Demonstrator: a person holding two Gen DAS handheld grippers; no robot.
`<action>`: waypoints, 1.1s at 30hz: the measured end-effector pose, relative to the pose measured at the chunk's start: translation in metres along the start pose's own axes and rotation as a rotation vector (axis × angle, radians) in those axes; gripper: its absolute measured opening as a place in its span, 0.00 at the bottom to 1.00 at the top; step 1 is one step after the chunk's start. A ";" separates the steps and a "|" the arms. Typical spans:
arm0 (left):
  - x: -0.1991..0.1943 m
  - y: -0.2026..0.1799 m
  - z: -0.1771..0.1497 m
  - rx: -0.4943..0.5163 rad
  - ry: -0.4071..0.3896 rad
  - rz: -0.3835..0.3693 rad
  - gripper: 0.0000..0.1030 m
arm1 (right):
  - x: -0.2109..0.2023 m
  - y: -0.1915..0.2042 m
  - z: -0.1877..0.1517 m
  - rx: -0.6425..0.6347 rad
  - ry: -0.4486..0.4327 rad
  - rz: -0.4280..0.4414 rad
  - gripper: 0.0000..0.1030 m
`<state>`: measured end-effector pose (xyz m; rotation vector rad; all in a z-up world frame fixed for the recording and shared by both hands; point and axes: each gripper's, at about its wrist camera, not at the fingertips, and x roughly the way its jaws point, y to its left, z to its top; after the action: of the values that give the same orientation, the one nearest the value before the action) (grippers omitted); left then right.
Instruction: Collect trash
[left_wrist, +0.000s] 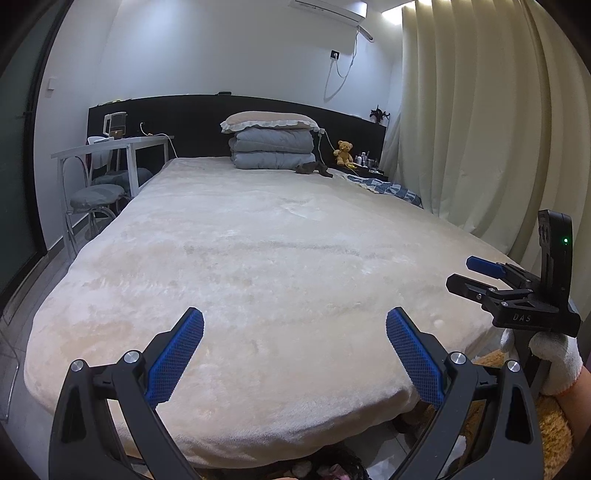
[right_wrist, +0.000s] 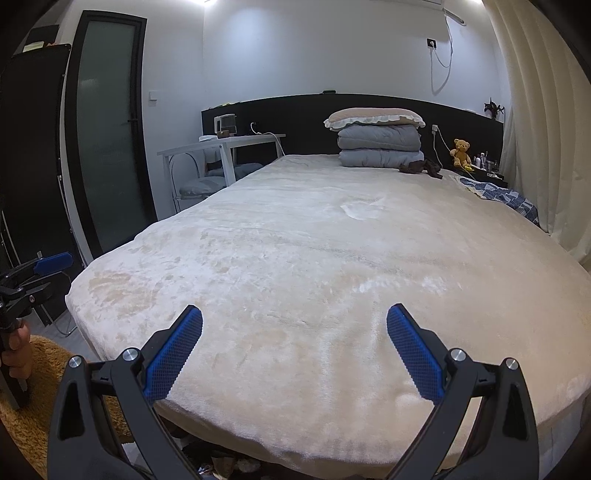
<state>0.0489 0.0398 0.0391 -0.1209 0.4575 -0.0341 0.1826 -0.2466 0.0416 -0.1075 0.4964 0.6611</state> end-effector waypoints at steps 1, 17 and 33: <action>0.000 0.000 0.000 0.001 0.001 0.001 0.93 | 0.000 0.000 0.000 0.001 0.000 -0.002 0.96; -0.001 0.001 -0.004 0.015 0.003 0.003 0.93 | 0.001 -0.002 -0.001 0.000 0.002 -0.007 0.96; -0.001 0.002 -0.004 0.019 0.001 0.002 0.93 | 0.001 -0.003 -0.003 0.002 0.003 -0.007 0.96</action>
<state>0.0461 0.0414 0.0363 -0.1017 0.4582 -0.0361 0.1839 -0.2492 0.0389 -0.1084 0.4992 0.6541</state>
